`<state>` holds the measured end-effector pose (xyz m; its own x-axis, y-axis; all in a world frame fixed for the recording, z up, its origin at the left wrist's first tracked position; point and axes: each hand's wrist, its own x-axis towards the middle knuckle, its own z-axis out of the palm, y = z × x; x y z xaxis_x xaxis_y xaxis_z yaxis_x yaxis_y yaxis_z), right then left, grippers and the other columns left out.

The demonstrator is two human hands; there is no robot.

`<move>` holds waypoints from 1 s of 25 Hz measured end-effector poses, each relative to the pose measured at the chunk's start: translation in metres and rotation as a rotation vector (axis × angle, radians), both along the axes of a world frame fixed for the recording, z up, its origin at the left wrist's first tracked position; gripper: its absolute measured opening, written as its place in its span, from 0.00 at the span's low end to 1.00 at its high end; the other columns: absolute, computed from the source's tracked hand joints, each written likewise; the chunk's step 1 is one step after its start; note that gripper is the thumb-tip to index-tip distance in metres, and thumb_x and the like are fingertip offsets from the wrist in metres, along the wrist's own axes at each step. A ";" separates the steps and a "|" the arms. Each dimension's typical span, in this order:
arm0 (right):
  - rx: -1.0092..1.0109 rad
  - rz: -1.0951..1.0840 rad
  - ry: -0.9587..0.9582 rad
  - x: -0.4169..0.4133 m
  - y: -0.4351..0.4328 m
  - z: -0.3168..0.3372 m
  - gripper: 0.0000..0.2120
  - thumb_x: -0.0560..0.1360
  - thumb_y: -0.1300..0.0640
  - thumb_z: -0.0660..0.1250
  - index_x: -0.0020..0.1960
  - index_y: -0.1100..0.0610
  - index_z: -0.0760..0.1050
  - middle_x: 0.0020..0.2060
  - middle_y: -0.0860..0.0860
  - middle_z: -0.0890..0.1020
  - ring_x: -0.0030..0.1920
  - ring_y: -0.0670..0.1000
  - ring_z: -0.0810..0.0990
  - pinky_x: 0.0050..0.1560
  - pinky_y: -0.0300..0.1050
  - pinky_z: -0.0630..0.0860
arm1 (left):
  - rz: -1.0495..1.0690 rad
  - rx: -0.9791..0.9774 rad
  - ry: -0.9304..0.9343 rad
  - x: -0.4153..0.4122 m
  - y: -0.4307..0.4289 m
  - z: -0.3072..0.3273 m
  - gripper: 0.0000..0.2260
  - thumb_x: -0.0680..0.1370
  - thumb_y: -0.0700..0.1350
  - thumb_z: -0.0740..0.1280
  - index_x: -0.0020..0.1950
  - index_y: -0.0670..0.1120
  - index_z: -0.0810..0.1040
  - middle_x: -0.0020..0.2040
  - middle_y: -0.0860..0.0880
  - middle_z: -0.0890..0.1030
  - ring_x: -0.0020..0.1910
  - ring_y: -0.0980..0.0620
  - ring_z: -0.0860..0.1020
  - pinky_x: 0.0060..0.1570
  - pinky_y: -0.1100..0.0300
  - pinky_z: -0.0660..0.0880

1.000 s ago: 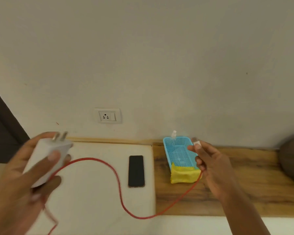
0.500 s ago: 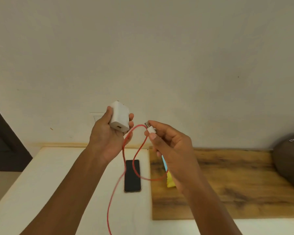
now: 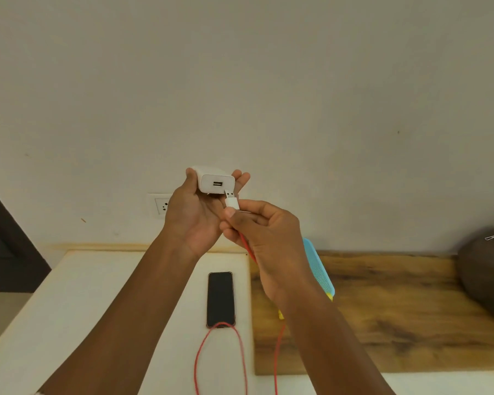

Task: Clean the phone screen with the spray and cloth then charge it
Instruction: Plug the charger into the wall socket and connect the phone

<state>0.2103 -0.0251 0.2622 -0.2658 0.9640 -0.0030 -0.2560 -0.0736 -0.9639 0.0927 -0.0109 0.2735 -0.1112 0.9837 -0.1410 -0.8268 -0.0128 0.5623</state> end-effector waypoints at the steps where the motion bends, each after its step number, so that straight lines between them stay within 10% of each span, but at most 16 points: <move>1: 0.010 -0.016 -0.016 -0.003 0.001 0.001 0.09 0.71 0.61 0.72 0.51 0.58 0.80 0.39 0.54 0.87 0.36 0.48 0.86 0.37 0.35 0.81 | -0.013 -0.005 0.008 0.001 0.000 0.001 0.26 0.81 0.58 0.47 0.66 0.39 0.67 0.64 0.39 0.76 0.61 0.44 0.78 0.44 0.50 0.81; 16: 0.390 -0.249 -0.611 -0.017 0.000 0.006 0.09 0.73 0.51 0.69 0.42 0.58 0.81 0.32 0.56 0.85 0.33 0.54 0.84 0.47 0.53 0.81 | -0.011 0.049 0.012 0.002 0.000 -0.014 0.24 0.80 0.59 0.51 0.65 0.43 0.69 0.47 0.44 0.80 0.39 0.49 0.83 0.36 0.56 0.80; 25: 0.507 -0.240 -0.971 -0.011 -0.011 -0.001 0.13 0.78 0.49 0.60 0.39 0.56 0.72 0.35 0.55 0.80 0.34 0.50 0.71 0.41 0.43 0.64 | 0.010 -0.016 -0.025 0.015 -0.001 -0.027 0.23 0.80 0.58 0.53 0.66 0.43 0.69 0.49 0.43 0.80 0.43 0.48 0.80 0.36 0.59 0.80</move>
